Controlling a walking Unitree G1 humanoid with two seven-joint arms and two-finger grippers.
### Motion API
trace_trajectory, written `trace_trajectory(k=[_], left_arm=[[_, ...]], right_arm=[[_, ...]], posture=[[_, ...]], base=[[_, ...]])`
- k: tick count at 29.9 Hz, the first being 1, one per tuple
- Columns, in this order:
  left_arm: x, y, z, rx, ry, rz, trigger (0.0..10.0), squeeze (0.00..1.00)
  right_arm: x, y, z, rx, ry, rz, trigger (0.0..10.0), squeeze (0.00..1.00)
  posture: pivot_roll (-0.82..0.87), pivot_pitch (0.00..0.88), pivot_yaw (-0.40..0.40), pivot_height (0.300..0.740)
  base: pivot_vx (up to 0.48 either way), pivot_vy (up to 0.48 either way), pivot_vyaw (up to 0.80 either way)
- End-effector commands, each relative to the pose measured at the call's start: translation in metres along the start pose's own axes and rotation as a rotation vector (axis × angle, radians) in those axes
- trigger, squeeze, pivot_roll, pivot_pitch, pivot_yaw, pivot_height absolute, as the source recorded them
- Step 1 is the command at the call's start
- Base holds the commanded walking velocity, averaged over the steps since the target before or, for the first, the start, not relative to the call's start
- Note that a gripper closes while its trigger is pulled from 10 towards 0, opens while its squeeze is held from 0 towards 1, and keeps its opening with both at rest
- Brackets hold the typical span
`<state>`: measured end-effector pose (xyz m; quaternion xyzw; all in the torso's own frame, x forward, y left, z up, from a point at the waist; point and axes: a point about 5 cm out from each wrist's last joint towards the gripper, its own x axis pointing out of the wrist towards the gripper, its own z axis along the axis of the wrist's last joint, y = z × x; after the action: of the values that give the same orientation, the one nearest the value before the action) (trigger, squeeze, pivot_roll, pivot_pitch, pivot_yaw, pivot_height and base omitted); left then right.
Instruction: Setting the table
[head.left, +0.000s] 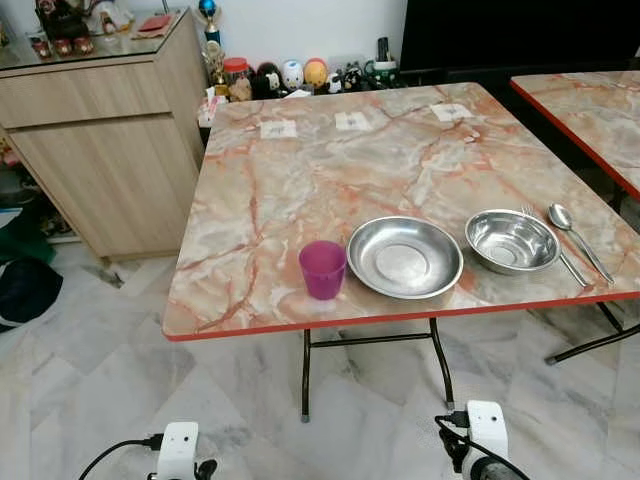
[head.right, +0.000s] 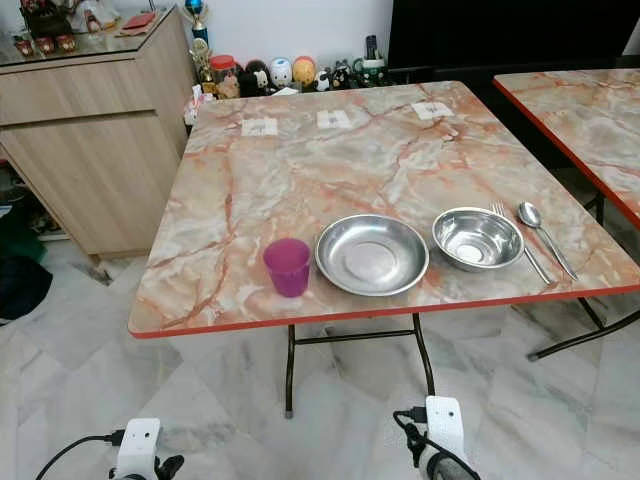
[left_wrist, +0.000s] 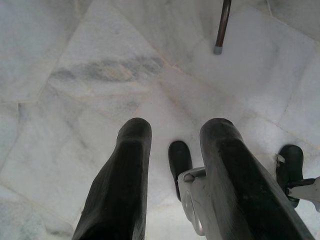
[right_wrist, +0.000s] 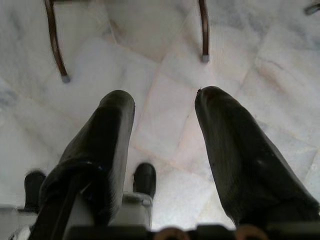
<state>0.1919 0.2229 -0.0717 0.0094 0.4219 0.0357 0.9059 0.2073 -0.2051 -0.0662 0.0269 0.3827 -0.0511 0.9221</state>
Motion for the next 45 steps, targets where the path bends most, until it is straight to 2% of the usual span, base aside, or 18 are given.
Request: trace_trajectory(k=[1, 3, 4, 5, 7, 10, 13, 17, 21, 23, 24, 25, 29, 30, 31, 33, 34, 45], left_arm=[[-0.002, 0.003, -0.006, -0.014, 0.017, 0.006, 10.0, 0.0], [-0.002, 0.003, -0.006, -0.014, 0.017, 0.007, 10.0, 0.0], [-0.002, 0.003, -0.006, -0.015, 0.016, 0.008, 10.0, 0.0], [-0.002, 0.003, -0.006, -0.015, 0.016, 0.008, 10.0, 0.0], [-0.002, 0.004, -0.006, -0.015, 0.016, 0.011, 10.0, 0.0], [-0.002, 0.005, -0.007, -0.014, 0.016, 0.011, 10.0, 0.0], [-0.002, 0.005, -0.007, -0.013, 0.018, 0.012, 10.0, 0.0], [-0.002, 0.005, -0.007, -0.012, 0.016, 0.01, 10.0, 0.0], [-0.002, 0.003, -0.007, -0.008, 0.015, 0.007, 10.0, 0.0], [-0.002, 0.003, -0.006, -0.008, 0.016, 0.007, 10.0, 0.0], [-0.002, 0.003, -0.006, -0.007, 0.016, 0.008, 10.0, 0.0], [-0.002, 0.003, -0.006, -0.006, 0.015, 0.008, 10.0, 0.0], [-0.001, 0.003, -0.004, -0.007, 0.007, 0.015, 10.0, 0.0], [-0.001, 0.003, -0.004, -0.007, 0.007, 0.015, 10.0, 0.0], [-0.001, 0.003, -0.003, -0.016, -0.003, 0.02, 10.0, 0.0], [-0.001, 0.003, -0.003, -0.02, -0.007, 0.021, 10.0, 0.0], [-0.001, 0.003, -0.003, -0.02, -0.009, 0.022, 10.0, 0.0], [-0.002, 0.006, -0.003, -0.03, -0.008, 0.025, 10.0, 0.0]], right_arm=[[-0.001, 0.0, 0.0, 0.095, -0.028, -0.025, 10.0, 0.0], [-0.001, 0.0, -0.001, 0.119, -0.029, -0.026, 10.0, 0.0], [-0.001, 0.001, 0.006, 0.132, -0.095, -0.02, 10.0, 0.0], [-0.001, 0.001, 0.006, 0.132, -0.095, -0.02, 10.0, 0.0], [-0.009, 0.003, 0.032, 0.133, -0.355, 0.004, 10.0, 0.0], [-0.016, 0.003, 0.036, 0.121, -0.435, 0.01, 10.0, 0.0], [-0.026, 0.002, 0.037, 0.045, -0.503, 0.01, 10.0, 0.0], [-0.033, 0.001, 0.039, 0.057, -0.556, 0.004, 10.0, 0.0], [-0.051, -0.002, 0.06, 0.062, -0.693, -0.004, 10.0, 0.0], [-0.053, -0.002, 0.064, 0.066, -0.71, -0.007, 10.0, 0.0], [-0.055, -0.004, 0.075, 0.08, -0.745, -0.018, 10.0, 0.13], [-0.057, -0.004, 0.086, 0.097, -0.779, -0.017, 10.0, 1.0], [-0.061, -0.001, 0.117, 0.097, -0.859, -0.004, 10.0, 1.0], [-0.061, -0.001, 0.117, 0.097, -0.859, -0.004, 10.0, 1.0], [-0.061, 0.0, 0.127, 0.094, -0.876, -0.003, 10.0, 0.86], [-0.062, 0.001, 0.129, 0.093, -0.875, -0.001, 10.0, 0.86], [-0.063, 0.002, 0.132, 0.085, -0.874, 0.009, 10.0, 0.0], [-0.066, 0.006, 0.138, 0.088, -0.873, 0.024, 10.0, 0.0]], posture=[[-0.05, 0.026, 0.022, 0.74], [-0.05, 0.026, 0.022, 0.74], [-0.04, 0.03, 0.019, 0.74], [-0.04, 0.03, 0.019, 0.74], [-0.05, 0.033, 0.017, 0.74], [-0.05, 0.035, 0.016, 0.74], [-0.06, 0.039, 0.016, 0.74], [-0.06, 0.039, 0.015, 0.74], [-0.06, 0.04, 0.021, 0.74], [-0.06, 0.04, 0.021, 0.74], [-0.07, 0.039, 0.023, 0.74], [-0.07, 0.037, 0.022, 0.74], [-0.06, 0.034, 0.017, 0.74], [-0.06, 0.034, 0.017, 0.74], [-0.06, 0.034, 0.016, 0.74], [-0.06, 0.037, 0.017, 0.74], [-0.06, 0.037, 0.017, 0.74], [-0.06, 0.034, 0.023, 0.74]], base=[[0.0, 0.0, 0.0], [0.0, 0.0, 0.0], [0.0, 0.0, 0.0], [0.0, 0.0, 0.0], [0.0, 0.0, 0.0], [0.0, 0.0, 0.0], [0.0, 0.0, 0.0], [0.0, 0.0, 0.0], [0.0, 0.0, 0.0], [0.0, 0.0, 0.0], [0.0, 0.0, 0.0], [0.0, 0.0, 0.0], [0.0, 0.0, 0.0], [0.0, 0.0, 0.0], [0.0, 0.0, 0.0], [0.0, 0.0, 0.0], [0.0, 0.0, 0.0], [0.0, 0.0, 0.42]])
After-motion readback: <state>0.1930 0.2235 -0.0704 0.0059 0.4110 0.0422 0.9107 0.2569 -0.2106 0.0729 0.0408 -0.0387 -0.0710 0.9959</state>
